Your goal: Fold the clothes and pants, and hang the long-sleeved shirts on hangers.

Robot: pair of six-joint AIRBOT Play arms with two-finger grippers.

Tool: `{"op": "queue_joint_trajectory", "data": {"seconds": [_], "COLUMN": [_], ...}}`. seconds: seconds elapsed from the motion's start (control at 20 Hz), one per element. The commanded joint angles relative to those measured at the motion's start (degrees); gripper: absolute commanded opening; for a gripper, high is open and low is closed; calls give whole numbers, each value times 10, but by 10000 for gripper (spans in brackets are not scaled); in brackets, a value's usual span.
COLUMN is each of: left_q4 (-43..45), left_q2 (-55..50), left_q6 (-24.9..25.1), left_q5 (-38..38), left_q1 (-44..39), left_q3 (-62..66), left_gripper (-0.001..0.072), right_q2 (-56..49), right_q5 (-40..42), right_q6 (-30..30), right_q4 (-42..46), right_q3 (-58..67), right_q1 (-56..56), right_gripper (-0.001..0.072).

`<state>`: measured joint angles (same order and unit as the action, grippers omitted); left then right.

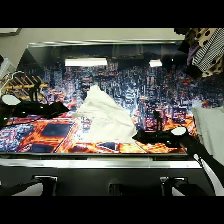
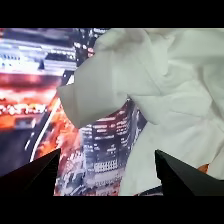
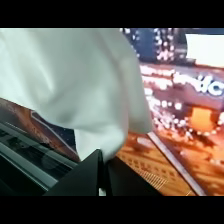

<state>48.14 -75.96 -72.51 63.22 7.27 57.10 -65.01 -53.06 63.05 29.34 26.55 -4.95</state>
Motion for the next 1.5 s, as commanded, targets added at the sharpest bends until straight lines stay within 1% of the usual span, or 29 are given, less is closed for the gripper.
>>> {"op": "queue_joint_trajectory", "data": {"seconds": [0.0, 0.15, 0.3, 0.45, 0.5, 0.55, 0.6, 0.65, 0.8, 0.9, 1.05, 1.1, 1.15, 1.25, 1.45], "left_q4": [-71, -77, -91, -103, -107, -107, -108, -113, -118, -115, -81, -56, -33, -10, -9], "left_q2": [-72, -114, -130, -144, -153, -160, -162, -159, -131, -93, -20, 4, 29, 78, 181], "left_q6": [81, 113, 128, 128, 128, 128, 127, 130, 128, 115, 66, 41, 14, -23, -56], "left_q5": [-29, -33, -55, -74, -72, -72, -73, -72, -60, -46, -36, -31, -26, -21, -11], "left_q1": [-8, -9, -10, -25, -34, -42, -48, -48, -28, -3, 33, 41, 49, 59, 62], "left_q3": [-5, -5, -5, -4, -3, -3, -3, -2, 31, 74, 159, 190, 224, 287, 397], "left_gripper": [679, 678, 676, 664, 583, 442, 186, 15, 14, 14, 13, 13, 13, 14, 14], "right_q2": [33, 55, 66, 66, 66, 66, 67, 70, 94, 110, 124, 124, 124, 124, 131], "right_q5": [-33, -36, -43, -51, -51, -52, -51, -50, -40, -40, -51, -62, -73, -97, -181], "right_q6": [33, 70, 82, 86, 89, 92, 95, 96, 100, 135, 181, 194, 195, 194, 179], "right_q4": [2, 19, 20, 20, 20, 20, 20, 20, 45, 115, 236, 272, 293, 311, 297], "right_q3": [2, 2, 2, 2, 2, 2, 2, 3, 46, 127, 293, 354, 409, 520, 720], "right_q1": [-1, -1, -1, -1, -1, -1, -1, -1, -1, -1, -1, -1, -1, -1, -1], "right_gripper": [40, 40, 40, 40, 40, 40, 40, 39, 38, 38, 38, 38, 38, 38, 38]}}
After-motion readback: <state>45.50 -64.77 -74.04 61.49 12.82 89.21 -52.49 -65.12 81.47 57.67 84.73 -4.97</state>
